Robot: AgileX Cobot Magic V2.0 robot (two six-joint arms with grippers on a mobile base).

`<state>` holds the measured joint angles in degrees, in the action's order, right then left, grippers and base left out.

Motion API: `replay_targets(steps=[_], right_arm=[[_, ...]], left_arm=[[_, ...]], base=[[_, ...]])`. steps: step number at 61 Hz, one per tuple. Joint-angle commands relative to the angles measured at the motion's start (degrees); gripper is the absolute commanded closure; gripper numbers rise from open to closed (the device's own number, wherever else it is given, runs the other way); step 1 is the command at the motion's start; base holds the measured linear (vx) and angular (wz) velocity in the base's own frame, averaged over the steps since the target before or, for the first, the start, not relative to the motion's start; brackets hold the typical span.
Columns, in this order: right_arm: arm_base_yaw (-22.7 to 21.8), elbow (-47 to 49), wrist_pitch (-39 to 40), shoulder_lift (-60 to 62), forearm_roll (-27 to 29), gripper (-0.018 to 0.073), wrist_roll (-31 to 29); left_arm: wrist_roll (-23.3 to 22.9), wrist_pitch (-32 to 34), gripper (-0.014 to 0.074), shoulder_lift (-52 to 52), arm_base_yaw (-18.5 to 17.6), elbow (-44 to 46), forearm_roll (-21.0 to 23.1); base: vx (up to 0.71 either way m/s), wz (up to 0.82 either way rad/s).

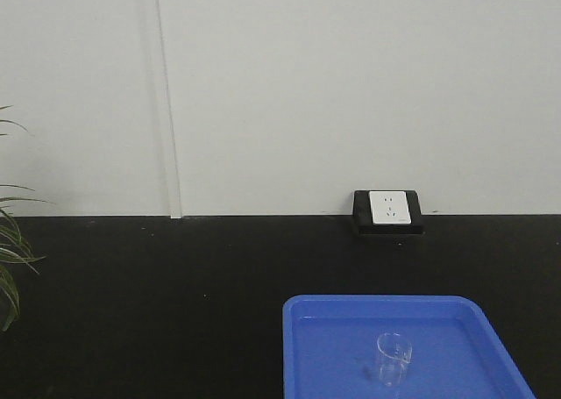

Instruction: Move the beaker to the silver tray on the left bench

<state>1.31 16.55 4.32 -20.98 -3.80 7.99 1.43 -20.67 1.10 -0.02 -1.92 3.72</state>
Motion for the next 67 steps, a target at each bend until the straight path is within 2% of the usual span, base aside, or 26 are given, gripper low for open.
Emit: replay_targets(steps=[1,13,23,32,39,51,58,64,67], right_arm=[[-0.22,2.68,2.92,-6.80,-0.59,0.0556,-0.41],[-0.35,2.68,9.45,-17.01,-0.59,0.0529,-5.04],[-0.35,2.68,15.01,-23.98,-0.34,0.0491,-5.55],[-0.35,2.68,16.09,-29.16,-0.34,0.0430,-5.55],[-0.35,2.68,16.16,-32.51,-0.34,0.0353,-5.55],[-0.35,2.68,19.75,-38.20,-0.34,0.0106,-5.60],[-0.23,2.68,26.74,-42.15,-0.34,-0.0016,-5.28],[-0.23,2.68,34.86,-46.33,-0.74,-0.0060,-4.86],[-0.23,2.68,38.41,-49.14,-3.06,-0.0062,-4.87]], left_arm=[[0.01,4.47,0.0595,0.49,-0.19,-1.17,0.27],[0.01,4.47,0.0595,0.49,-0.19,-1.17,0.27],[0.01,4.47,0.0595,0.49,-0.19,-1.17,0.27],[0.01,4.47,0.0595,0.49,-0.19,-1.17,0.27],[0.01,4.47,0.0595,0.49,-0.19,-1.17,0.27],[0.01,4.47,0.0595,0.49,-0.19,-1.17,0.27],[0.01,4.47,0.0595,0.49,-0.19,-1.17,0.27],[0.01,4.47,0.0595,0.49,-0.19,-1.17,0.27],[0.01,4.47,0.0595,0.49,-0.19,-1.17,0.27]], base=[[0.00,0.00],[0.00,0.00],[0.00,0.00],[0.00,0.00],[0.00,0.00],[0.00,0.00],[0.00,0.00],[0.00,0.00],[0.00,0.00]])
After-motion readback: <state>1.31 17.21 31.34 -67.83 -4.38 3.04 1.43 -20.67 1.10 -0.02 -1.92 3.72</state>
